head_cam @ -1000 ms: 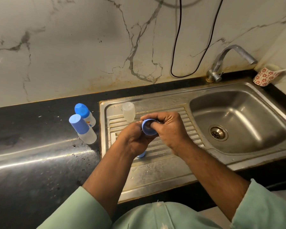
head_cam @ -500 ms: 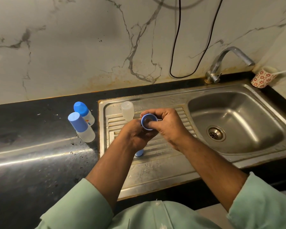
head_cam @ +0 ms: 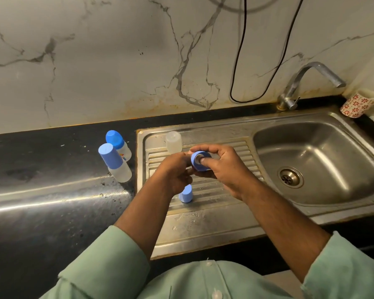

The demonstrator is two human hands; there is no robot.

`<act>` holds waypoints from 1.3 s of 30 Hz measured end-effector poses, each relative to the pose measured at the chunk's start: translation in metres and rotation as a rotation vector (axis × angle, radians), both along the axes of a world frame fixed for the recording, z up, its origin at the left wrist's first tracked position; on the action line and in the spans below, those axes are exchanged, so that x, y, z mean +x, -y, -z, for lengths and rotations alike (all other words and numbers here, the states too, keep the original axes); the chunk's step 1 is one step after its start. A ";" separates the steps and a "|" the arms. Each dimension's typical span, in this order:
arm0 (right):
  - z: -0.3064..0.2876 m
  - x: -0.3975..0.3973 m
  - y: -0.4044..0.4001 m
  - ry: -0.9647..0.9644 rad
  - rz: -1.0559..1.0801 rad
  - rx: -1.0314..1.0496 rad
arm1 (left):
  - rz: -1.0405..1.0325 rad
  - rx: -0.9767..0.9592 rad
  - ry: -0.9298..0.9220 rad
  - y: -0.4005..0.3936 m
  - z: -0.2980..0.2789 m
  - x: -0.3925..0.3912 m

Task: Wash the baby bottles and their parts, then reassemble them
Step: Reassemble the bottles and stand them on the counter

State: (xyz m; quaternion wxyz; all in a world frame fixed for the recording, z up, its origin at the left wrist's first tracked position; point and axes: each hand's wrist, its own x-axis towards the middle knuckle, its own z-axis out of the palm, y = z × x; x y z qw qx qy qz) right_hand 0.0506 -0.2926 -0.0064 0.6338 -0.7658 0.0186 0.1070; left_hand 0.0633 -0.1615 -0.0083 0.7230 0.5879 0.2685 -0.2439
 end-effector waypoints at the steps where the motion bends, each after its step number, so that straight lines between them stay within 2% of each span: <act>1: 0.000 0.001 0.001 -0.059 -0.040 0.048 | -0.003 0.058 0.061 -0.001 0.002 -0.001; 3: -0.004 0.002 0.005 -0.098 -0.080 0.068 | 0.006 0.170 0.206 -0.002 0.004 -0.005; 4: -0.005 0.003 0.007 -0.074 -0.084 0.008 | 0.019 0.204 0.272 -0.003 0.005 -0.006; 5: -0.005 0.004 0.008 -0.041 -0.091 -0.111 | 0.040 0.227 0.332 -0.002 0.004 -0.008; 8: -0.006 0.011 0.012 0.129 -0.185 -0.726 | 0.115 0.355 0.500 0.000 0.003 -0.009; 10: -0.015 0.019 0.019 0.312 -0.132 -0.893 | 0.121 0.390 0.578 -0.002 0.003 -0.008; 12: -0.018 0.027 0.028 0.614 0.058 -0.722 | 0.057 0.451 0.620 -0.010 0.005 -0.002; 13: -0.014 0.032 0.033 0.674 0.119 -0.650 | 0.026 0.564 0.650 -0.015 0.006 0.003; 14: -0.009 0.033 0.036 0.620 0.077 -0.666 | 0.028 0.710 0.672 -0.019 0.008 0.008; 16: 0.016 0.031 0.039 0.115 -0.231 -0.999 | 0.185 1.007 0.691 -0.025 0.014 0.019; 17: 0.027 0.031 0.042 0.022 -0.225 -1.032 | 0.321 1.147 0.683 -0.026 0.019 0.023; 18: 0.030 0.034 0.044 0.044 -0.137 -0.988 | 0.445 1.275 0.684 -0.027 0.023 0.032; 20: 0.029 0.044 0.045 0.426 0.150 -0.685 | 0.543 1.438 0.648 -0.028 0.029 0.048; 21: 0.029 0.047 0.045 0.486 0.174 -0.609 | 0.574 1.478 0.614 -0.028 0.033 0.057; 22: 0.024 0.048 0.043 0.406 0.114 -0.570 | 0.603 1.493 0.578 -0.027 0.036 0.066; 24: 0.032 0.047 0.044 0.128 -0.046 -0.657 | 0.672 1.483 0.506 -0.023 0.037 0.083; 26: 0.042 0.045 0.051 0.174 0.010 -0.658 | 0.751 1.441 0.482 -0.021 0.042 0.099; 29: 0.043 0.041 0.060 0.250 0.049 -0.514 | 0.773 1.376 0.457 -0.023 0.050 0.108; 31: 0.046 0.037 0.066 0.208 0.047 -0.419 | 0.623 1.301 0.536 -0.022 0.047 0.114; 32: 0.047 0.035 0.069 0.206 0.079 -0.384 | 0.510 1.193 0.602 -0.024 0.039 0.114; 33: 0.048 0.035 0.071 0.212 0.118 -0.345 | 0.341 1.025 0.685 -0.026 0.027 0.113; 35: 0.047 0.035 0.077 0.234 0.171 -0.272 | 0.029 0.675 0.723 -0.030 0.010 0.109; 36: 0.046 0.038 0.080 0.242 0.184 -0.254 | -0.005 0.656 0.677 -0.029 0.001 0.104; 38: 0.043 0.039 0.083 0.191 0.186 -0.214 | 0.081 0.695 0.490 -0.028 0.007 0.091; 39: 0.041 0.042 0.082 0.176 0.167 -0.198 | 0.041 0.645 0.434 -0.031 0.009 0.083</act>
